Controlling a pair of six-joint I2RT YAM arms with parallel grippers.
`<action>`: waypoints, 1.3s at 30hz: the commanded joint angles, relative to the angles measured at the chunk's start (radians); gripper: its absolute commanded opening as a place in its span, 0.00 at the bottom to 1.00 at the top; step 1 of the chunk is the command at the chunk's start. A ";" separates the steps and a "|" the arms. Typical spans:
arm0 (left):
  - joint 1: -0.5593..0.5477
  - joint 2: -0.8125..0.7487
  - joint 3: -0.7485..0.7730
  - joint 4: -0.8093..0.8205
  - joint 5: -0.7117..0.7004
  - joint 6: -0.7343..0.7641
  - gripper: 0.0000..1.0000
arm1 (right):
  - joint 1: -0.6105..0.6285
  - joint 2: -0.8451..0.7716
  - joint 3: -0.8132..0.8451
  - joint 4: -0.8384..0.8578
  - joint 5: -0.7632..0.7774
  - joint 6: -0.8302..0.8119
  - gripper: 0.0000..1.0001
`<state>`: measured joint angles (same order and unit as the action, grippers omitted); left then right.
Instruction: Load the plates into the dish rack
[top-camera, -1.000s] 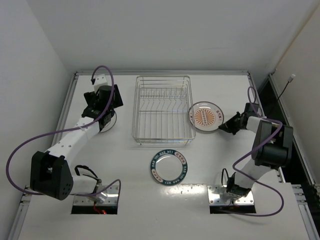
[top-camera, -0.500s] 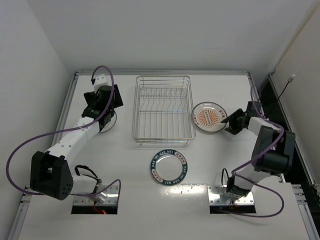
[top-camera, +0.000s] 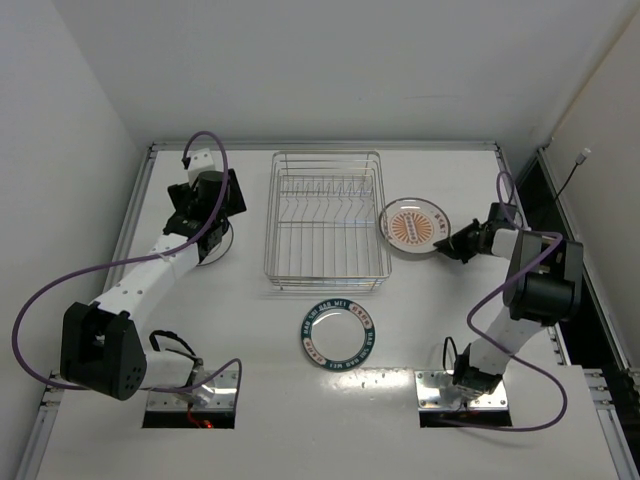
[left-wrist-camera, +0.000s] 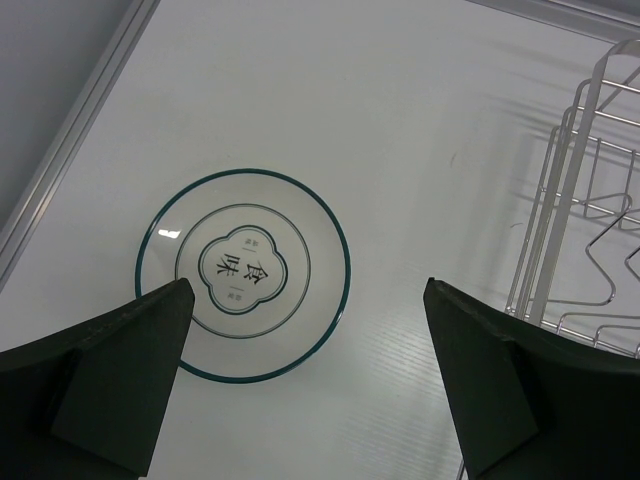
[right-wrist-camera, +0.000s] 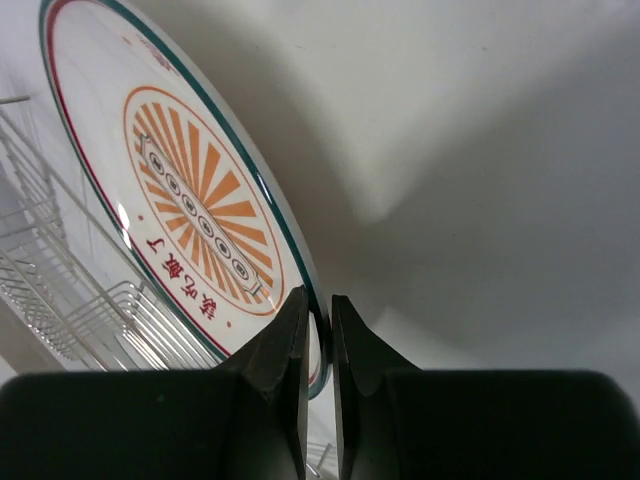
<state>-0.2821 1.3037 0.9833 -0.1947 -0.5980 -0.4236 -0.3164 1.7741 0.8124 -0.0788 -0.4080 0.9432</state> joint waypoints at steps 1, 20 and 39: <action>-0.009 -0.001 0.014 0.017 -0.006 -0.004 1.00 | 0.005 -0.048 -0.025 0.019 0.049 0.029 0.00; -0.009 -0.001 0.014 0.017 -0.006 -0.004 1.00 | 0.535 -0.605 0.315 -0.243 1.100 -0.259 0.00; -0.009 -0.001 0.014 0.017 -0.016 -0.004 1.00 | 0.832 -0.154 0.596 -0.230 1.397 -0.474 0.00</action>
<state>-0.2821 1.3056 0.9833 -0.1959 -0.5991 -0.4236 0.5072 1.5963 1.3407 -0.3676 0.9070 0.5312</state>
